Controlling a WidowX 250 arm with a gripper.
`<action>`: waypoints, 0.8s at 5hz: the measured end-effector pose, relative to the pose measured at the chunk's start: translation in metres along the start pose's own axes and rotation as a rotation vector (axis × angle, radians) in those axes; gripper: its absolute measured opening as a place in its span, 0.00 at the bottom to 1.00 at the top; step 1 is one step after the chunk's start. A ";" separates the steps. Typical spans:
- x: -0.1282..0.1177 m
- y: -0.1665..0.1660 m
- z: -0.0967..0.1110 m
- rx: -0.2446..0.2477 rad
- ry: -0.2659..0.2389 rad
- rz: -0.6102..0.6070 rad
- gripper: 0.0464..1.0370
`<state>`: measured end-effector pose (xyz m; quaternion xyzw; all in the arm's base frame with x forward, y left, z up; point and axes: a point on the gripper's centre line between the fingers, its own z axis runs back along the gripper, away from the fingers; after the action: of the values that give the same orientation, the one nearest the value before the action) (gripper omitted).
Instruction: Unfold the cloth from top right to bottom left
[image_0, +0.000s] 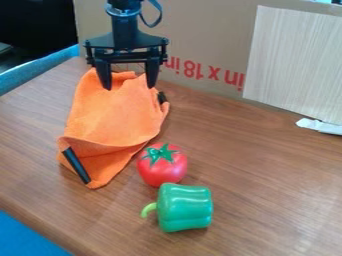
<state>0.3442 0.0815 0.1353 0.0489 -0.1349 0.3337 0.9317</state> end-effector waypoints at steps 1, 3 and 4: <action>0.005 -0.006 -0.009 -0.002 0.000 0.030 0.96; 0.012 -0.024 -0.020 -0.002 -0.025 0.067 0.96; 0.019 -0.029 -0.024 0.000 -0.023 0.098 0.96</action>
<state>0.3821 0.0747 0.1179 0.0460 -0.1480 0.3783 0.9126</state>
